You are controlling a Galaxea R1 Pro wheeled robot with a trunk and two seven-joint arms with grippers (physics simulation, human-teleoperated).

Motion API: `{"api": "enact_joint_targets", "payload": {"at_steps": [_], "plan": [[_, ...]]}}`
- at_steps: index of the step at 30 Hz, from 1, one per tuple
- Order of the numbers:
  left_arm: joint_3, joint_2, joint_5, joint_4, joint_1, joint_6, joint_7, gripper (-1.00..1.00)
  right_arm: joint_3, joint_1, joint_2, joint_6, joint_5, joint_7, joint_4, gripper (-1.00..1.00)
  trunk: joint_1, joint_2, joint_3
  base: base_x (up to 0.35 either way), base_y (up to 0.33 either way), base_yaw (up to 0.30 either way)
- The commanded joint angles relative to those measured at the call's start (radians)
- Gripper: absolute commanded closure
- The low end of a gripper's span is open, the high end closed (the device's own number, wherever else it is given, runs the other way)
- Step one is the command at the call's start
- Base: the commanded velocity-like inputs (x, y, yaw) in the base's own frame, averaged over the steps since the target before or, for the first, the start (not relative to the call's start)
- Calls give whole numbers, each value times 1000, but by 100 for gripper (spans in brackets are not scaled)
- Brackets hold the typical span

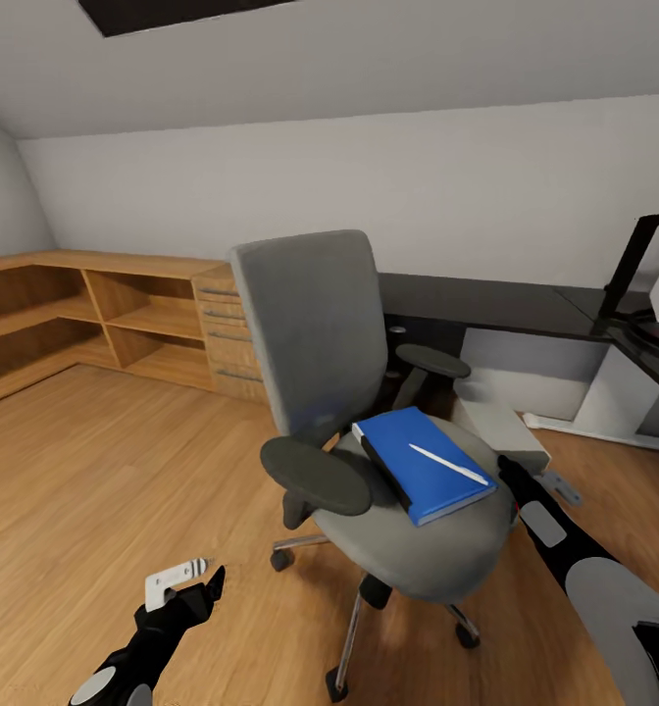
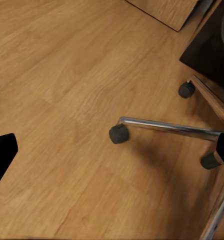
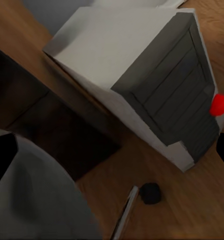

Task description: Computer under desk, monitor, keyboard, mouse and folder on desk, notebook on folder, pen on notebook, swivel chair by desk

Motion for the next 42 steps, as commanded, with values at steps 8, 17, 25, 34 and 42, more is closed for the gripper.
{"api": "enact_joint_targets", "payload": {"at_steps": [8, 17, 25, 34, 42], "plan": [[4, -1, 11, -1, 0, 6, 5, -100, 9, 1, 4, -5, -17, -1, 4, -100, 0, 0, -1, 0, 0, 247], [3, -2, 10, 0, 0, 6, 5, -100, 9, 1, 4, -6, -17, 0, 2, -100, 0, 0, -1, 0, 0, 249], [1, -2, 8, 1, 0, 6, 5, -100, 9, 1, 3, -7, -17, 0, 0, -100, 0, 0, -1, 0, 0, 249], [-1, -4, 8, 3, 0, 6, 5, -100, 9, 1, 2, -7, -16, 0, 0, -100, 0, 0, -5, 0, 0, 254], [-2, -4, 8, 4, 0, 7, 5, -100, 9, 1, 2, -7, -16, 0, -1, -100, 0, 0, -8, 0, 0, 255]]}}
